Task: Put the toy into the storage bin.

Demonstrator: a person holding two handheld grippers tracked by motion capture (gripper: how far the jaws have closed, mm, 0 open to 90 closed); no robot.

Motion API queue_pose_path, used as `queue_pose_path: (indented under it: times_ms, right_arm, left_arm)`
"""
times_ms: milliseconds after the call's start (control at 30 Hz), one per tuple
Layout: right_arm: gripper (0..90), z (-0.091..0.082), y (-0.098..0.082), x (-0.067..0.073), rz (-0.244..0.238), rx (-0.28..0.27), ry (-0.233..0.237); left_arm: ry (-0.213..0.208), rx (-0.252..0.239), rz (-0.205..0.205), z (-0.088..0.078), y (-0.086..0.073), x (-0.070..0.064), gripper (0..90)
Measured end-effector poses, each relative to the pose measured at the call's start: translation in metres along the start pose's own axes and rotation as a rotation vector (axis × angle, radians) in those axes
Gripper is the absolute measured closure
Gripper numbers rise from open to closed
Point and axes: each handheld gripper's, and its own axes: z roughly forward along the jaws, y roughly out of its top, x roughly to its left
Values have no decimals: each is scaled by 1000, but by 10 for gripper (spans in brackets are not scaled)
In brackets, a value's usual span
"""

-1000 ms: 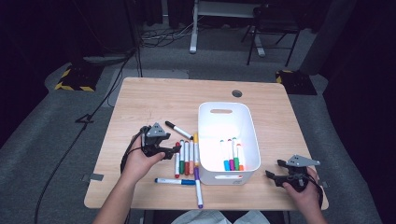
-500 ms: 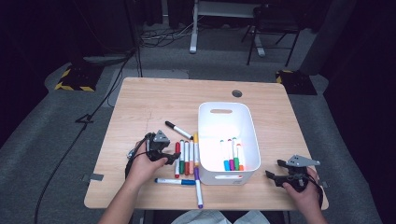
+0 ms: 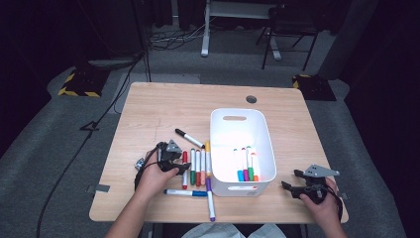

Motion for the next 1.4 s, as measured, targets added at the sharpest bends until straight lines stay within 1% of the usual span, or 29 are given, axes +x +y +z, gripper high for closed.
queue_pose_path:
  times_ms: [33, 100, 167, 200, 233, 267, 300, 333, 367, 400, 467, 500, 567, 633, 667, 700, 767, 933, 1000, 1033, 1100, 1167, 1200, 1233, 1267, 1300, 1333, 1367, 1400]
  right_arm:
    - [257, 0, 0, 0, 0, 0, 0]
    - [257, 0, 0, 0, 0, 0, 0]
    - [257, 0, 0, 0, 0, 0, 0]
    - [257, 0, 0, 0, 0, 0, 1]
    - [257, 0, 0, 0, 0, 0, 1]
    - [257, 0, 0, 0, 0, 0, 1]
    - [257, 0, 0, 0, 0, 0, 1]
    - [257, 0, 0, 0, 0, 0, 1]
    - [257, 0, 0, 0, 0, 0, 1]
    - [257, 0, 0, 0, 0, 0, 0]
    - [257, 0, 0, 0, 0, 0, 1]
    - [257, 0, 0, 0, 0, 0, 1]
    - [257, 0, 0, 0, -1, 0, 0]
    - [257, 0, 0, 0, -1, 0, 0]
    - [257, 0, 0, 0, -1, 0, 0]
    - [257, 0, 0, 0, 0, 0, 1]
    - [257, 0, 0, 0, 0, 0, 1]
    - [257, 0, 0, 0, 0, 0, 1]
    - [257, 0, 0, 0, 0, 0, 1]
    - [257, 0, 0, 0, 0, 0, 1]
    - [257, 0, 0, 0, 0, 0, 1]
    - [257, 0, 0, 0, 0, 0, 1]
    - [257, 0, 0, 0, 0, 0, 1]
    - [257, 0, 0, 0, 0, 0, 0]
    - [257, 0, 0, 0, 0, 0, 1]
    - [257, 0, 0, 0, 0, 0, 0]
    - [257, 0, 0, 0, -1, 0, 0]
    - [257, 0, 0, 0, 0, 0, 1]
    - [257, 0, 0, 0, 0, 0, 1]
  left_arm:
    - [18, 15, 3, -1, -1, 1, 520]
    - [25, 25, -5, -2, -2, 2, 541]
    - [42, 37, 5, -4, -3, 4, 577]
    - [47, 49, -15, -7, -4, 6, 615]
    - [47, 49, -15, -7, -4, 6, 633]
    - [64, 50, -22, -8, -6, 9, 655]
    - [64, 50, -22, -8, -6, 9, 684]
    - [68, 49, -26, -9, -7, 10, 684]
    - [69, 52, -39, -11, -7, 12, 714]
    - [76, 55, -40, -12, -8, 14, 742]
    - [78, 55, -49, -12, -8, 14, 759]
    - [90, 47, -48, -12, -9, 14, 759]
    - [98, 58, -53, -13, -8, 14, 762]
    - [94, 65, -58, -13, -7, 15, 763]
    - [95, 57, -60, -13, -7, 15, 764]
    - [76, 53, -67, -14, -7, 16, 764]
    - [66, 23, -73, -16, -6, 17, 765]
    - [18, -40, -72, -32, 0, 16, 765]
    - [0, -65, -53, -42, 4, 16, 765]
    - [0, -65, -53, -42, 4, 16, 765]
    - [-8, -88, -49, -48, 6, 14, 765]
    - [-7, -101, -30, -56, 10, 14, 764]
    - [-17, -108, -18, -60, 12, 13, 765]
    - [-14, -117, -21, -63, 13, 13, 765]
    - [-35, -124, -24, -67, 15, 11, 765]
    - [-22, -138, -5, -70, 17, 12, 765]
    - [-49, -149, -28, -73, 18, 10, 765]
    - [-46, -155, -15, -76, 21, 9, 765]
    - [-57, -175, -2, -82, 25, 7, 765]
